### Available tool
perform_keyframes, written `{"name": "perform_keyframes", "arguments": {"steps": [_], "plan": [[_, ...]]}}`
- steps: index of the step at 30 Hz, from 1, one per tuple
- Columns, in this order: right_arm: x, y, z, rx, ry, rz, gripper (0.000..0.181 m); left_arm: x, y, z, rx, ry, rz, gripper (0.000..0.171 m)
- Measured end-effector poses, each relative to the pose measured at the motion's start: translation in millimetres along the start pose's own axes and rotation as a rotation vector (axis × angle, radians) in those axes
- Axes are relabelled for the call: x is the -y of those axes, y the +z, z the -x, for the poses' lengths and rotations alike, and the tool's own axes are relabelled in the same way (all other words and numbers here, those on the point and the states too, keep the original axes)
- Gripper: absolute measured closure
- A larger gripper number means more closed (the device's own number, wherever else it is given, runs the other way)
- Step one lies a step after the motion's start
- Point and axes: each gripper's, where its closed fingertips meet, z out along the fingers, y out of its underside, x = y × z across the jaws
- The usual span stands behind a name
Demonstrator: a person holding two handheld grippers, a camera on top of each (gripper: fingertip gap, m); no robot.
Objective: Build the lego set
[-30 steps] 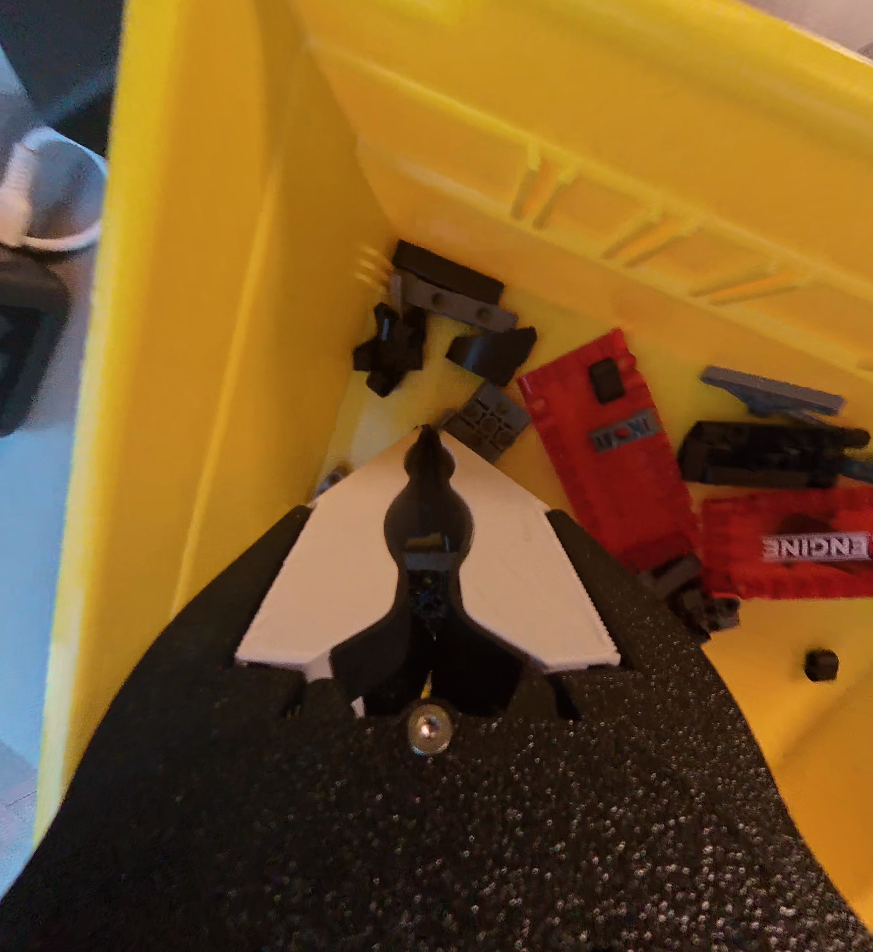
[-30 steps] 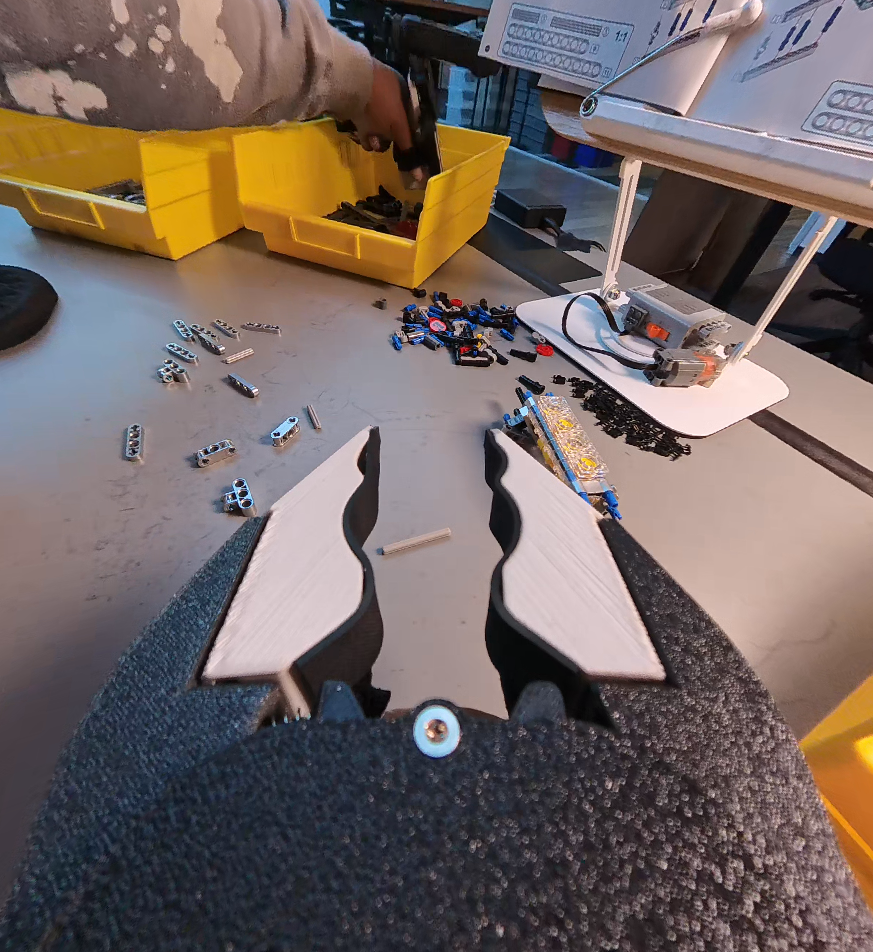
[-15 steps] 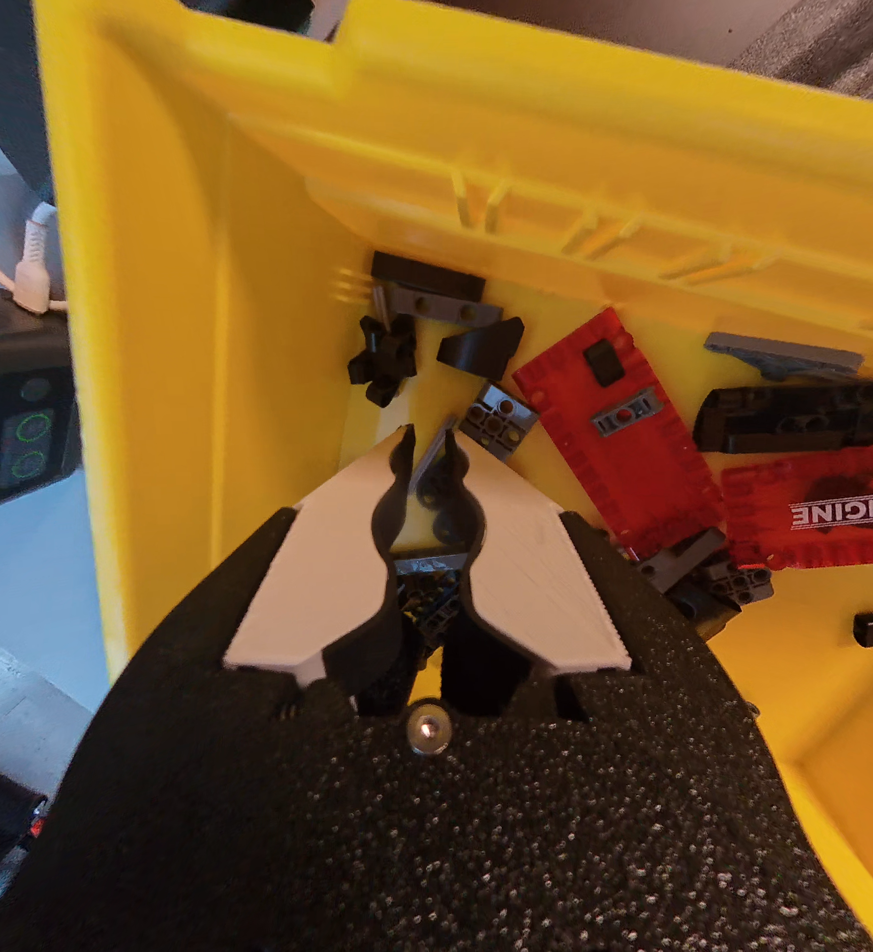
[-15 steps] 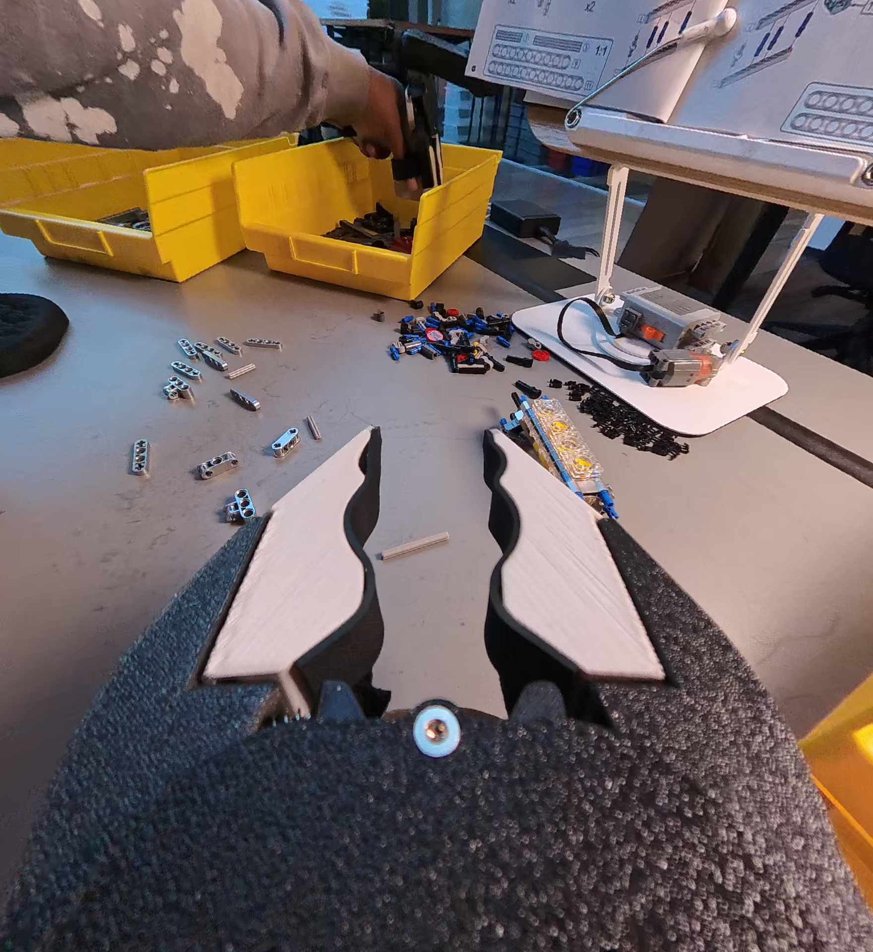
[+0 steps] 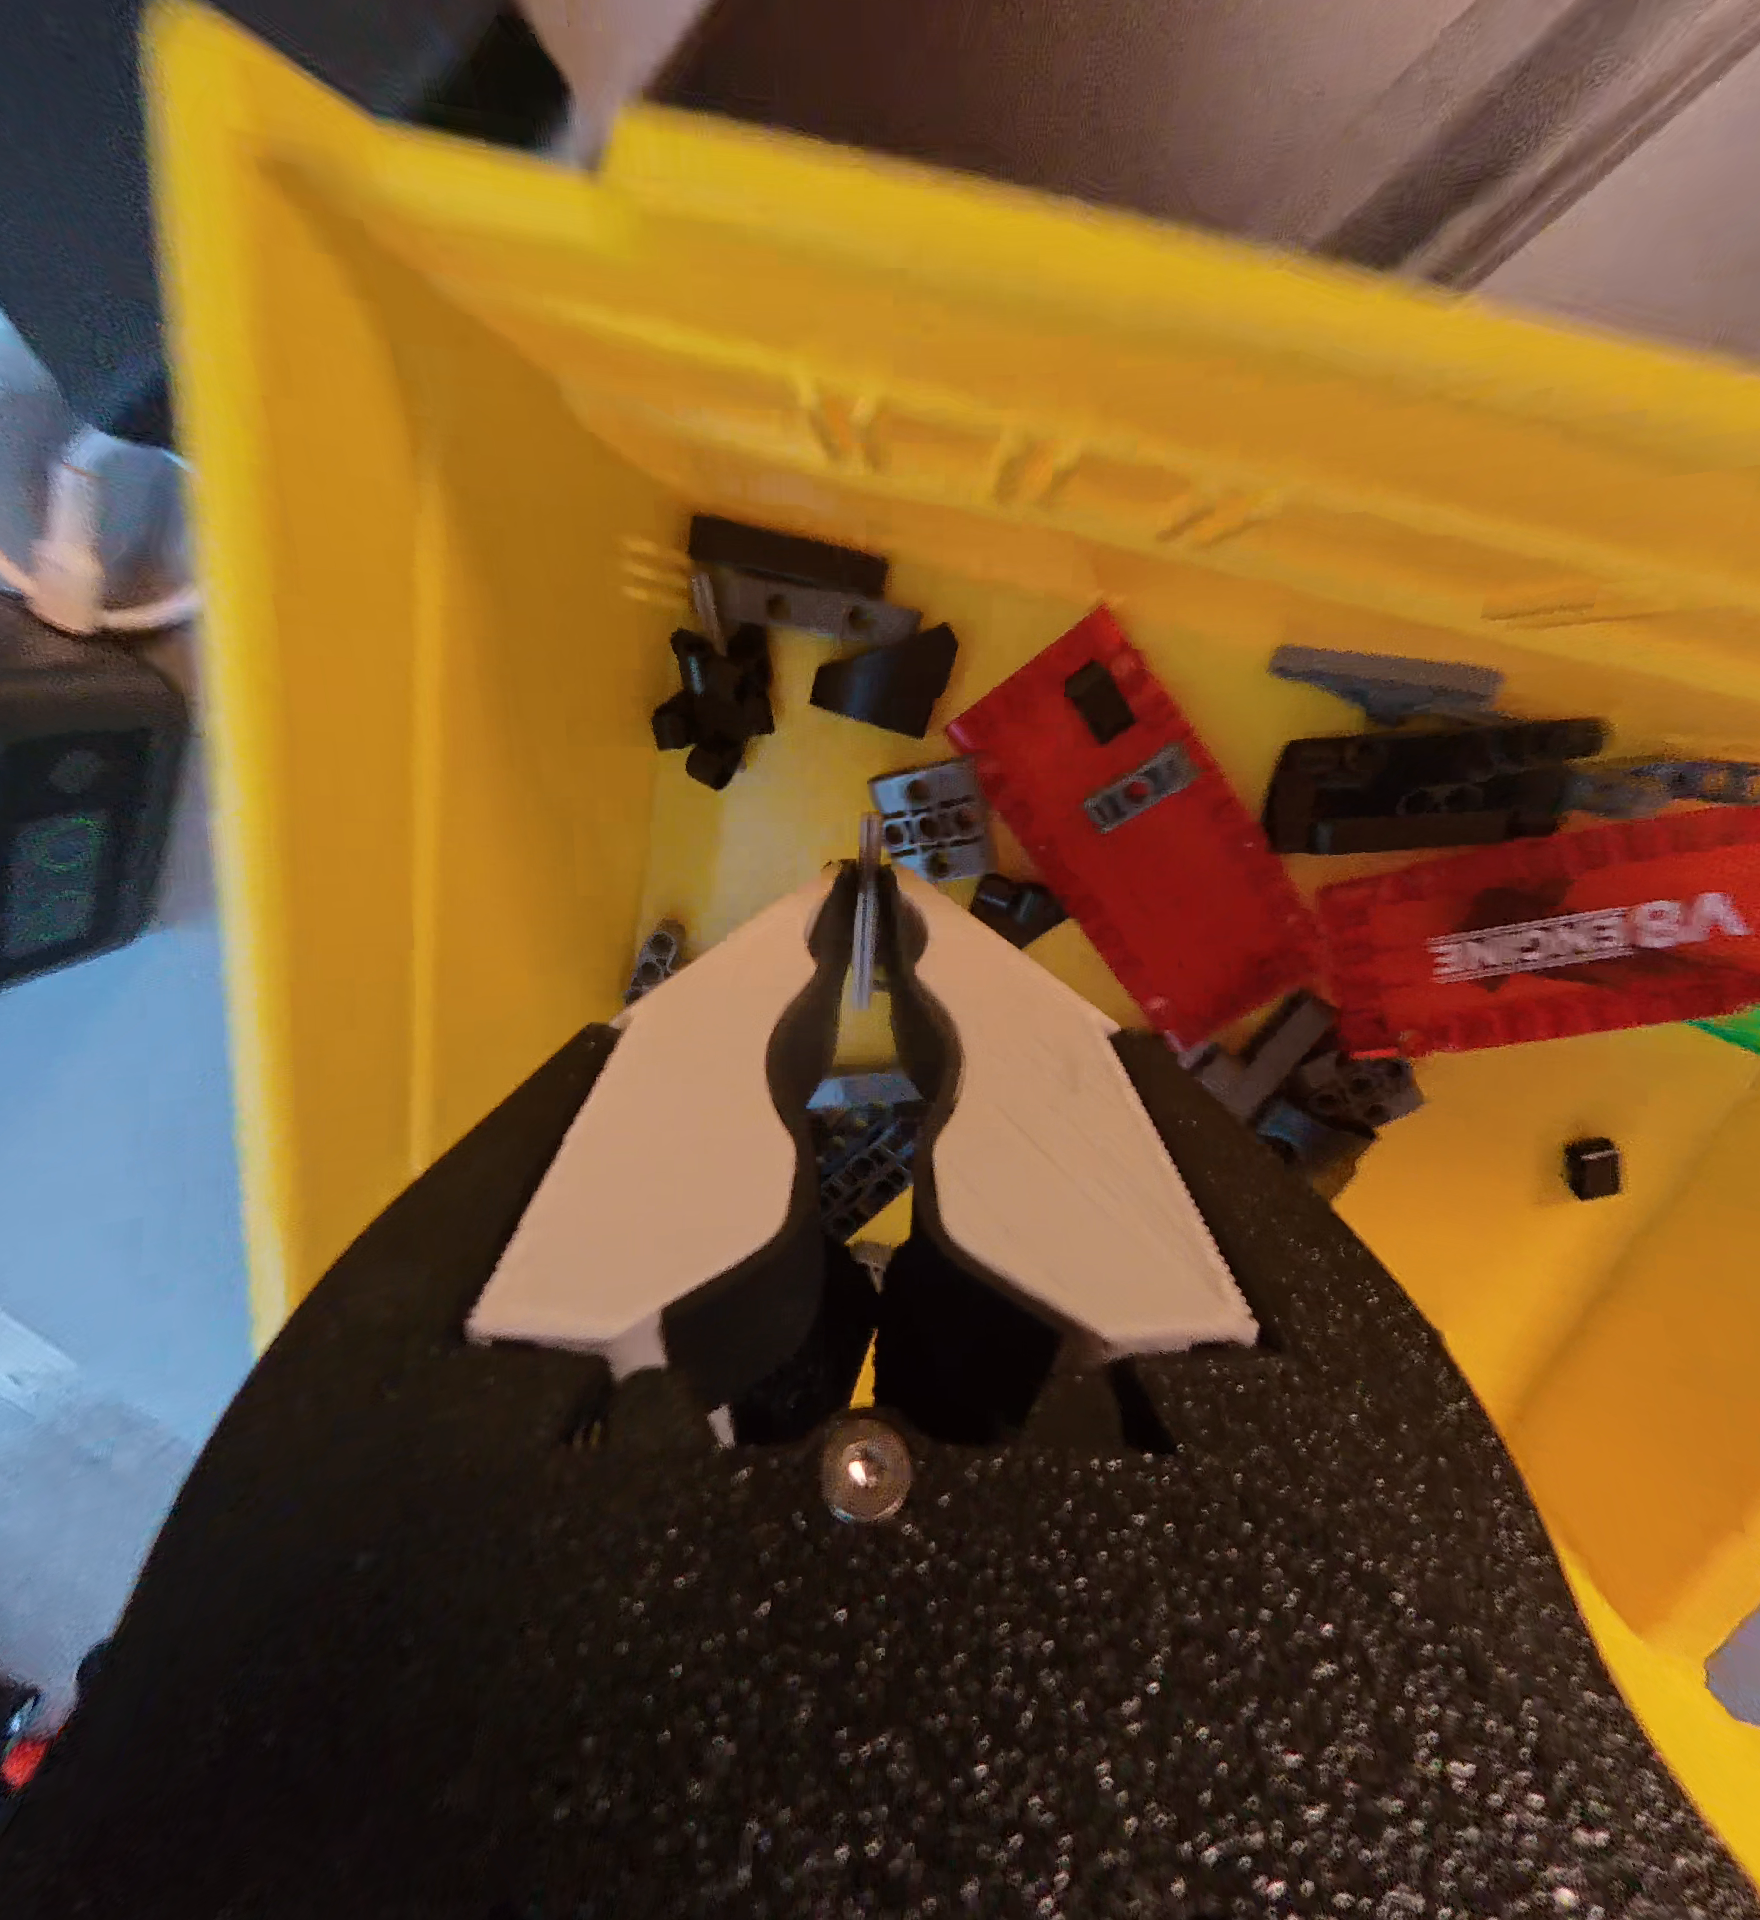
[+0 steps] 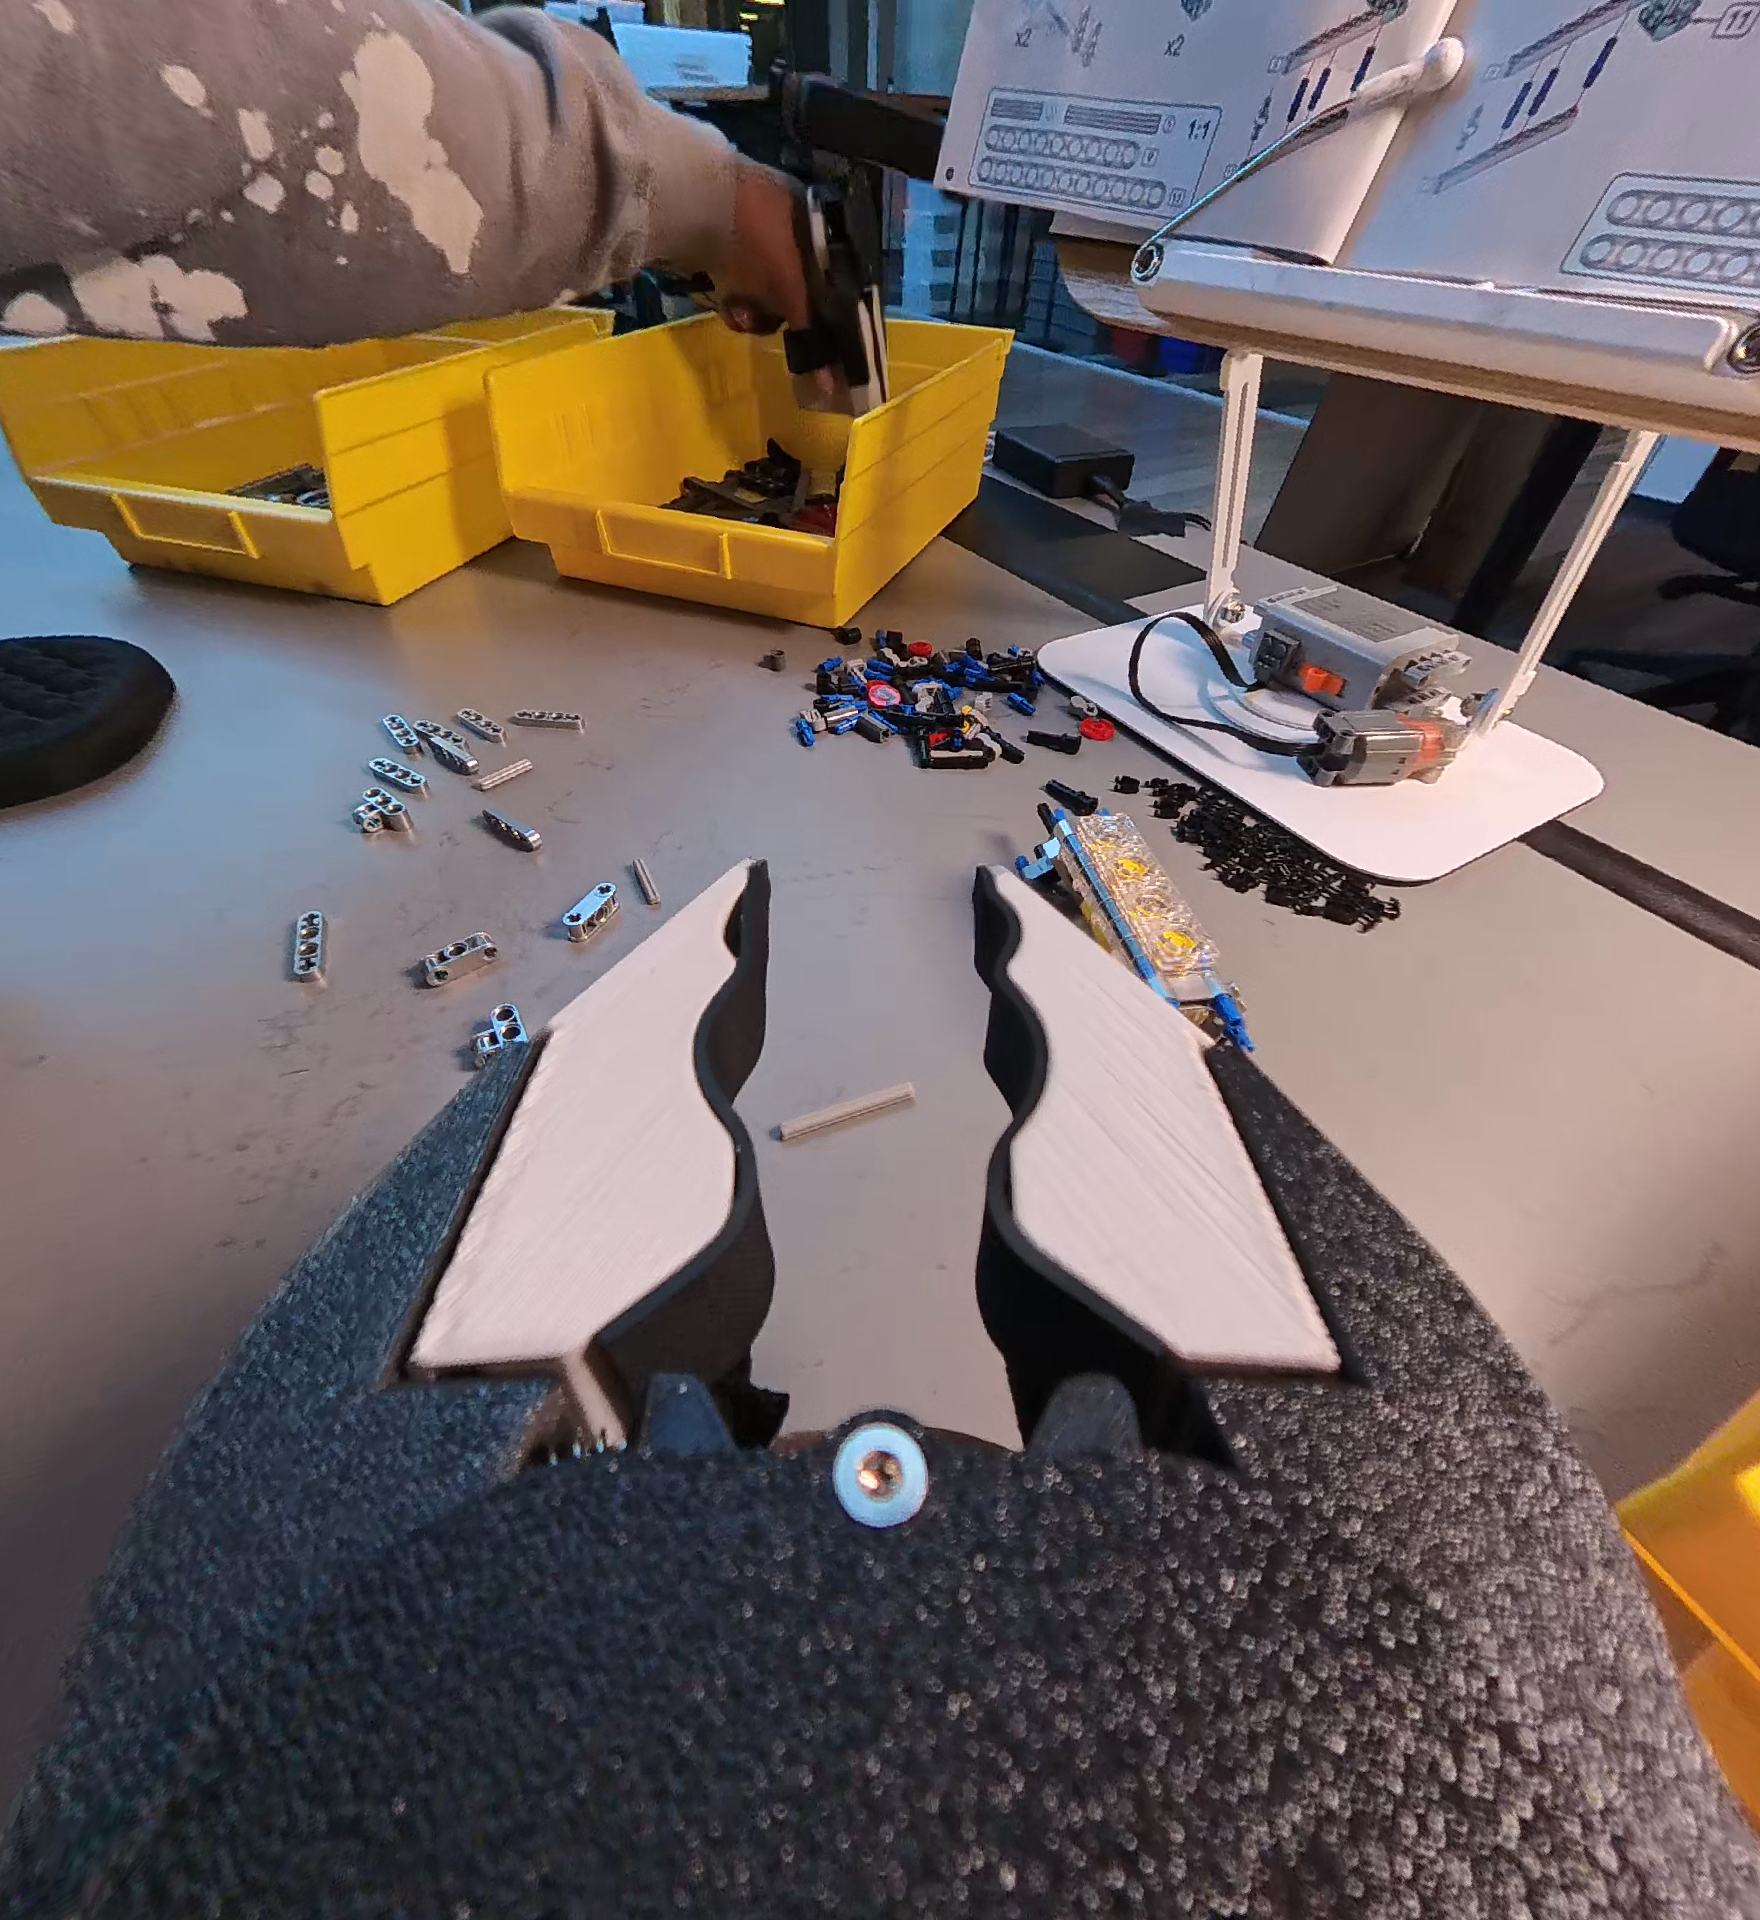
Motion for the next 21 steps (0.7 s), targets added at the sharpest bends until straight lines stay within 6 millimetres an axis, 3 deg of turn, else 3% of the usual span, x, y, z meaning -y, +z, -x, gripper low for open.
{"name": "perform_keyframes", "arguments": {"steps": [3,5,8,11,13,16,18,21], "plan": [[7,-2,2,0.001,-0.003,-0.028,0.144,26,-57,-20,0.014,0.008,-0.209,0.170],[15,-2,8,0.011,-0.014,-0.059,0.144,45,-105,-59,-0.058,0.016,-0.419,0.169],[28,0,19,0.032,-0.026,-0.113,0.143,64,-173,-156,-0.288,0.066,-0.776,0.170],[42,3,34,0.062,-0.021,-0.175,0.143,61,-218,-267,-0.604,0.069,-1.085,0.170],[49,7,46,0.085,-0.008,-0.209,0.144,52,-224,-336,-0.798,0.062,-1.214,0.169],[57,11,63,0.121,0.015,-0.245,0.145,41,-212,-421,-1.047,0.037,-1.305,0.169],[59,14,72,0.137,0.021,-0.255,0.145,38,-200,-459,-1.174,0.016,-1.312,0.169],[54,20,79,0.161,0.032,-0.234,0.147,38,-179,-488,-1.207,0.008,-1.250,0.169]]}}
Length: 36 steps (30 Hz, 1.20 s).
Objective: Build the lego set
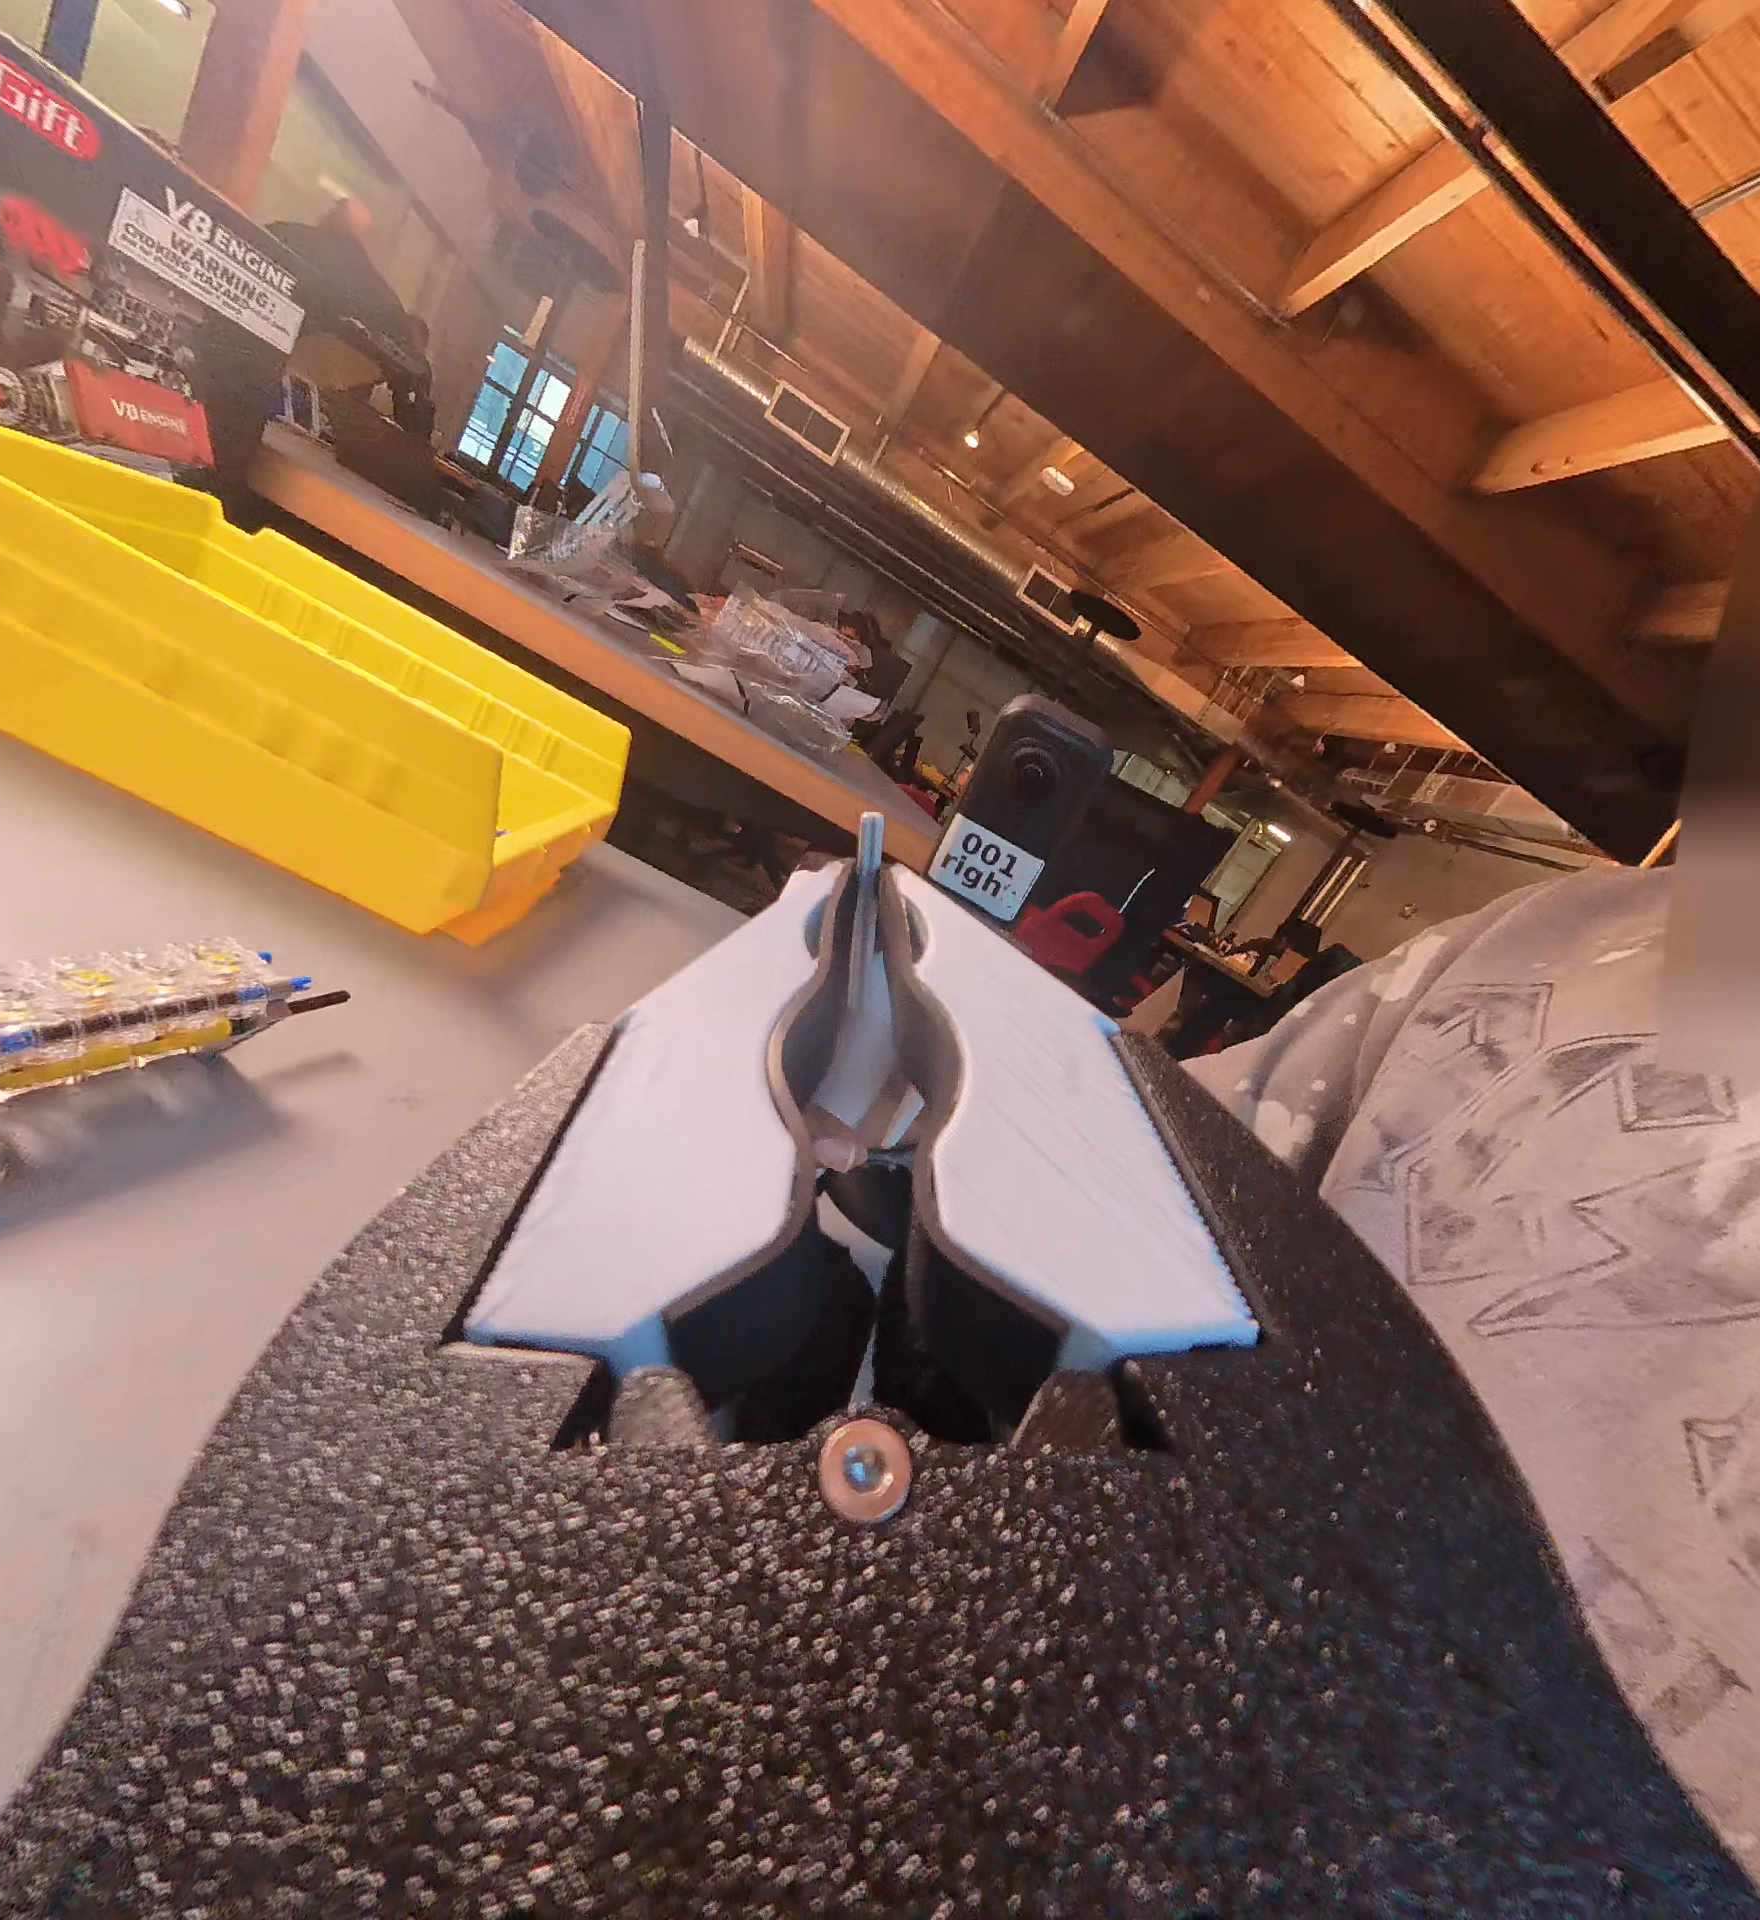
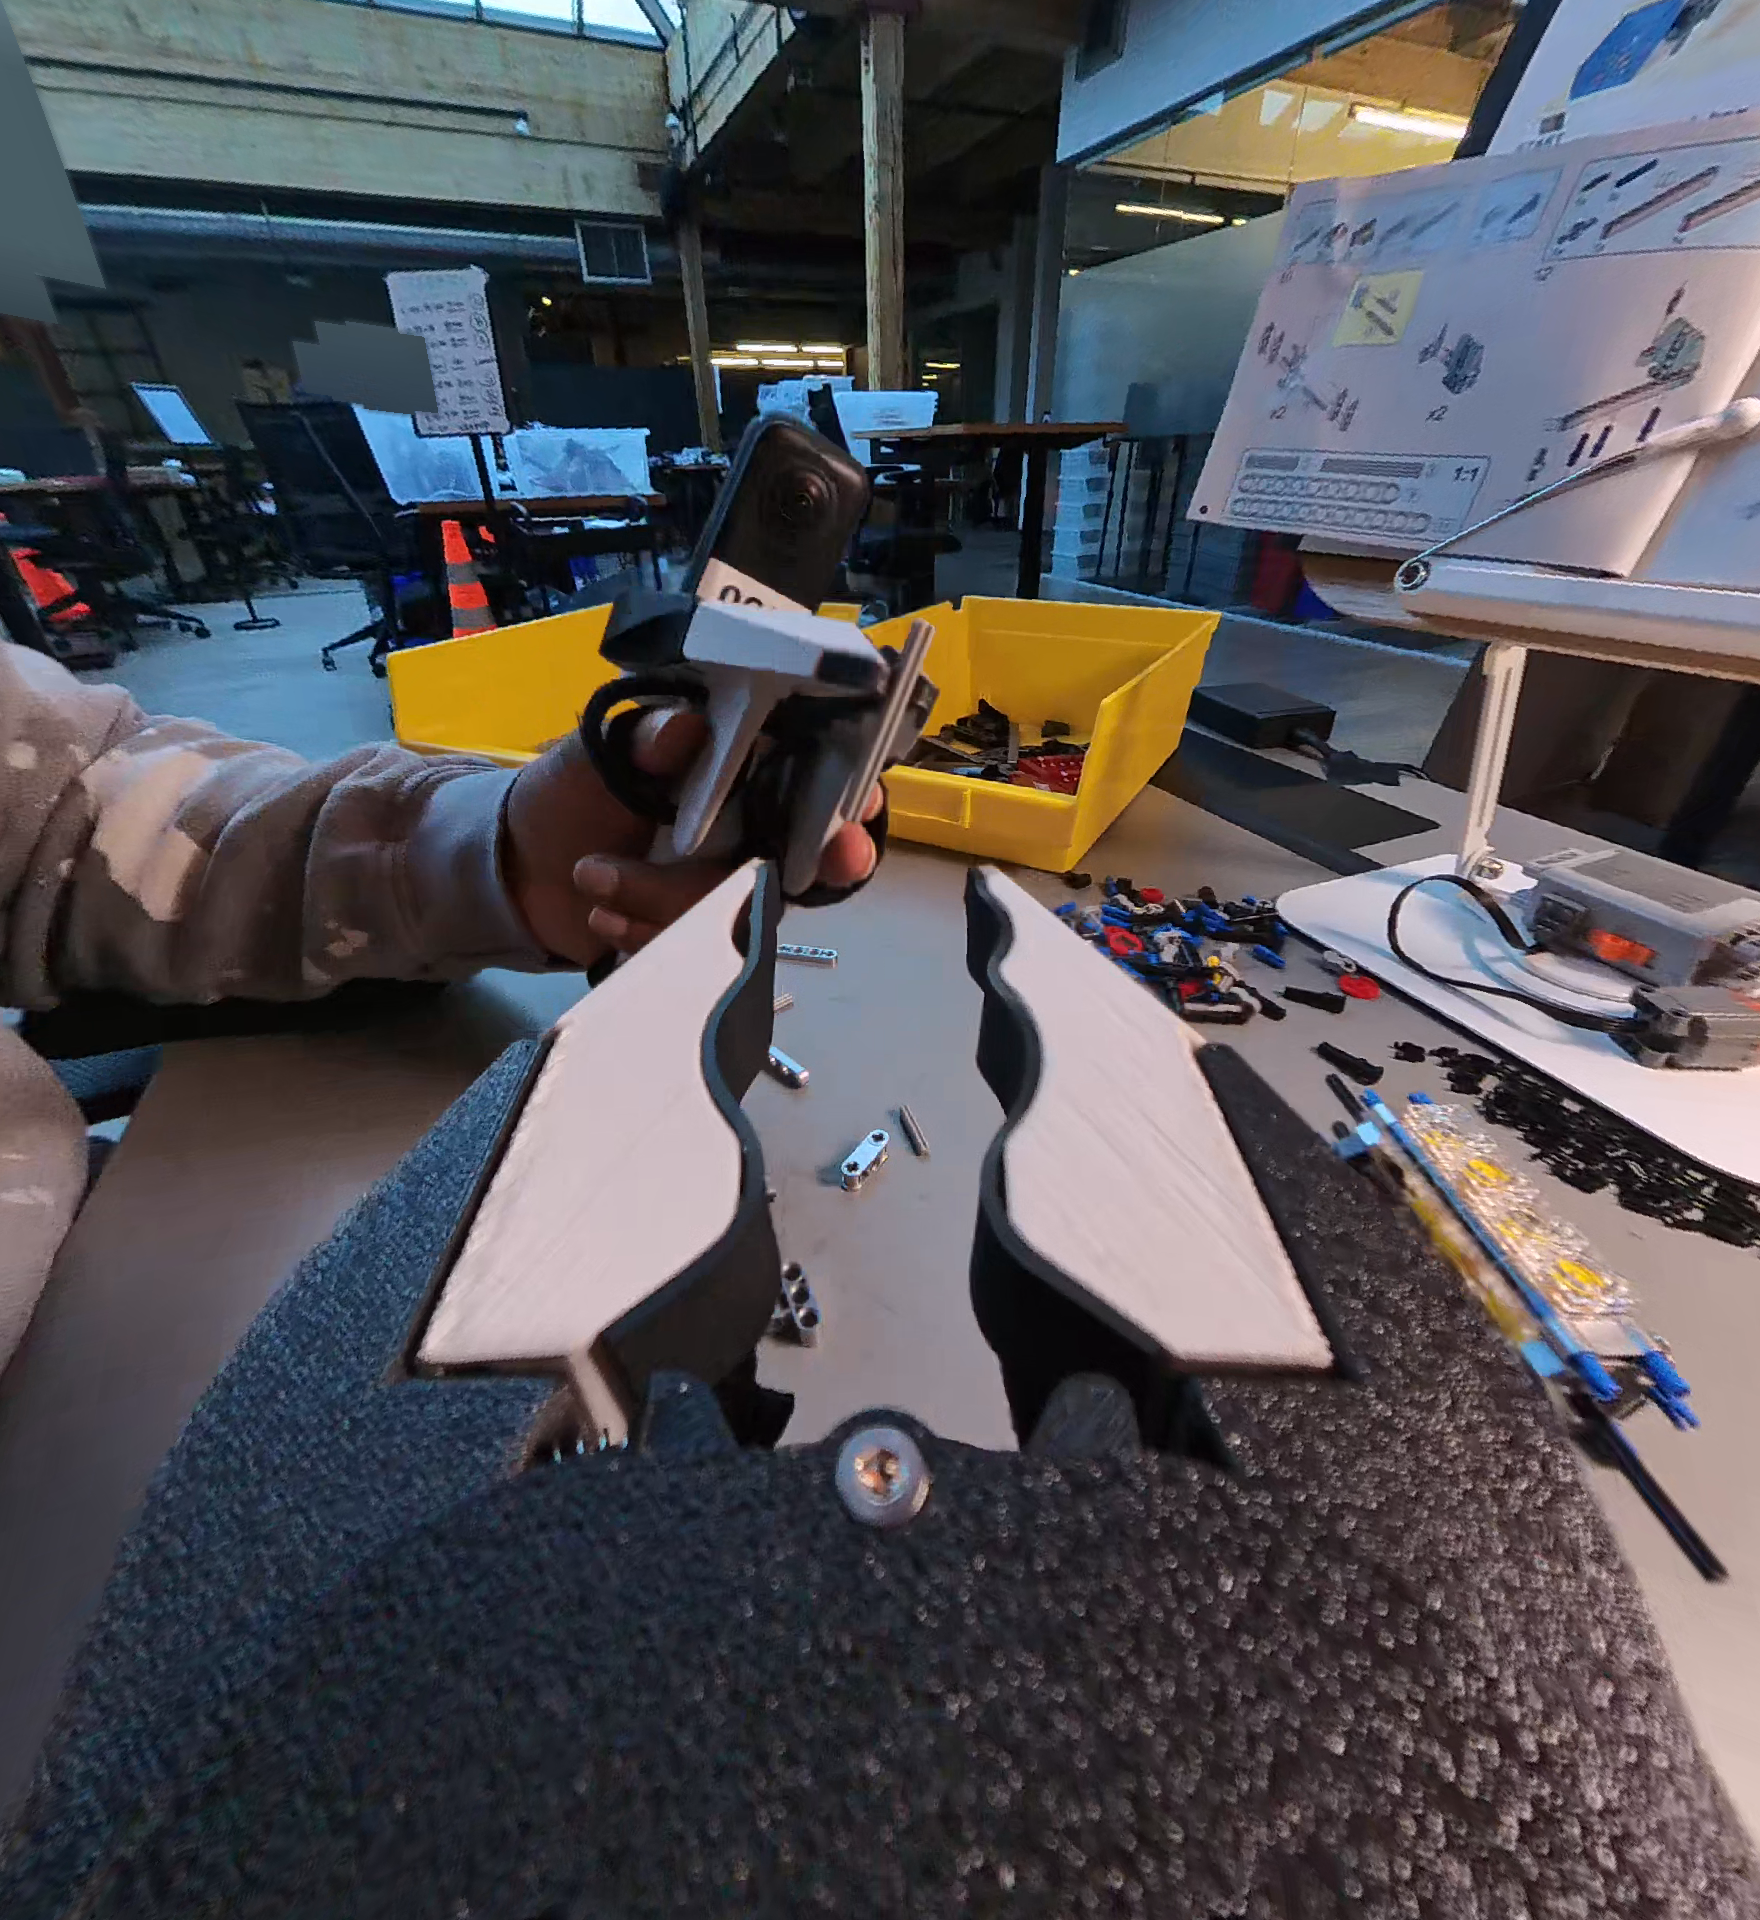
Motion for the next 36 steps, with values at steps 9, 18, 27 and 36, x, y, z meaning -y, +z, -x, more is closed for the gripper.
{"name": "perform_keyframes", "arguments": {"steps": [9,18,27,36], "plan": [[-9,8,4,0.032,0.059,0.007,0.166,-24,2,2,0.029,0.078,0.070,0.169],[-33,-31,-65,-0.242,-0.050,0.290,0.180,-6,-31,42,0.270,0.256,0.121,0.160],[-122,-78,-91,-0.319,-0.004,0.810,0.179,31,-93,98,0.654,0.404,0.085,0.154],[-139,-70,-79,-0.282,-0.022,0.877,0.176,38,-104,109,0.725,0.421,0.090,0.150]]}}
